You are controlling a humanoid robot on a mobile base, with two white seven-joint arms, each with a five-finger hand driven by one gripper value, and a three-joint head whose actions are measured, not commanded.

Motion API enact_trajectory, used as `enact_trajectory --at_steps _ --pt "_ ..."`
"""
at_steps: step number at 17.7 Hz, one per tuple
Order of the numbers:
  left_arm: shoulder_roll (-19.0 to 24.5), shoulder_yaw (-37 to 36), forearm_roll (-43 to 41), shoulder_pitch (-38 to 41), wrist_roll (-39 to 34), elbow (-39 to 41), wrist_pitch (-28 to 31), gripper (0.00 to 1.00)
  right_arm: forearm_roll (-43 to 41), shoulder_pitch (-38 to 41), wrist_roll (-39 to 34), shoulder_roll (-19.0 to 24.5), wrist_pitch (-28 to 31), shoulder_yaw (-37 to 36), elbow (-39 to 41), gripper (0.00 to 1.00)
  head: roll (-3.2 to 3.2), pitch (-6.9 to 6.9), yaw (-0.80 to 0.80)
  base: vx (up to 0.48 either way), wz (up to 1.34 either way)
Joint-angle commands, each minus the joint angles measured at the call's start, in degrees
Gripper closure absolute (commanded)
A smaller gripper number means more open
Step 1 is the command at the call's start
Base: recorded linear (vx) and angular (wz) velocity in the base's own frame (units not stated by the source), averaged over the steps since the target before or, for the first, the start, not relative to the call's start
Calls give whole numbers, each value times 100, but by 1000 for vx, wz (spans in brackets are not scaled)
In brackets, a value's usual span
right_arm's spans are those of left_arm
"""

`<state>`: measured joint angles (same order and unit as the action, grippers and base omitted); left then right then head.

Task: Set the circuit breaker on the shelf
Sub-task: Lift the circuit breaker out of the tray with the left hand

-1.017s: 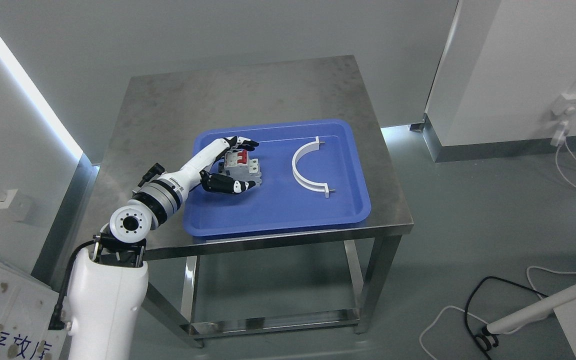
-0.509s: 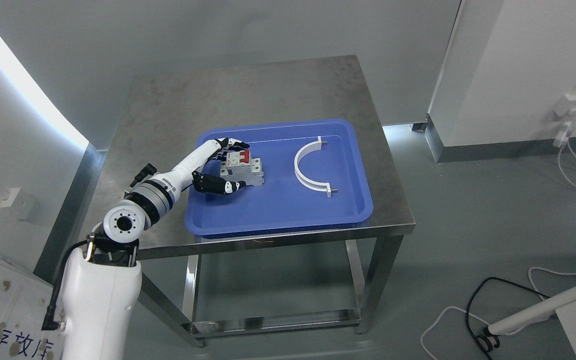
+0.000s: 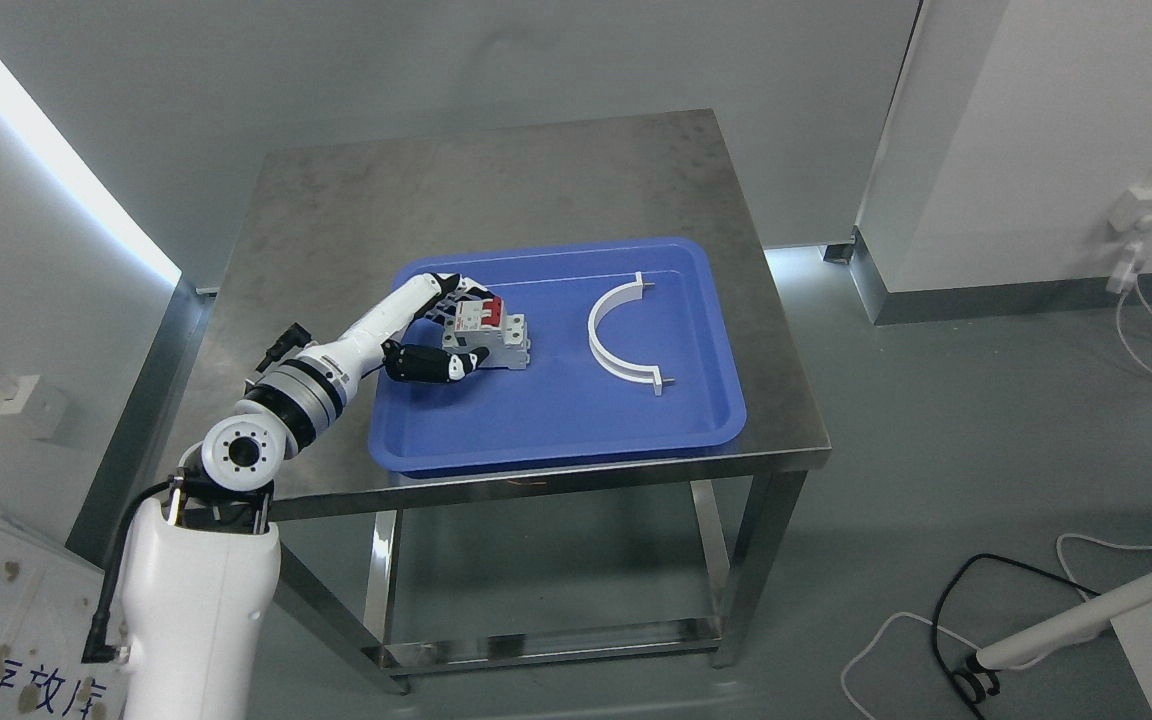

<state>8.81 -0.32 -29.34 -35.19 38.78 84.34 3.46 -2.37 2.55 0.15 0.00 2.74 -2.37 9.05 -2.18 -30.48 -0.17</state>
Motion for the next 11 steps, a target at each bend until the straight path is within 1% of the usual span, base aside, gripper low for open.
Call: enact_trajectory --at_steps 1,2,5,7,8,9,11 --pt "-781 970 435 -198 -36 -5 -380 90 0 0 3 -100 -1 0 0 0 0 0 0 0 0" --pt "-781 1077 916 -198 -176 4 -468 90 0 0 3 -100 -1 0 0 0 0 0 0 0 0" --pt "-781 1534 2375 -181 -1579 92 -644 90 0 0 3 -100 -1 0 0 0 0 0 0 0 0" --pt "-781 1606 3439 -94 -2178 83 -899 89 0 0 3 -100 -1 0 0 0 0 0 0 0 0" --pt "-781 1579 3661 55 -2416 100 -1013 89 0 0 3 -100 -1 0 0 0 0 0 0 0 0" --pt "-781 1579 3663 213 -2627 118 -1179 89 0 0 3 -100 -1 0 0 0 0 0 0 0 0" --pt "-781 1623 3690 407 -2779 118 -1365 89 0 0 3 -100 -1 0 0 0 0 0 0 0 0"
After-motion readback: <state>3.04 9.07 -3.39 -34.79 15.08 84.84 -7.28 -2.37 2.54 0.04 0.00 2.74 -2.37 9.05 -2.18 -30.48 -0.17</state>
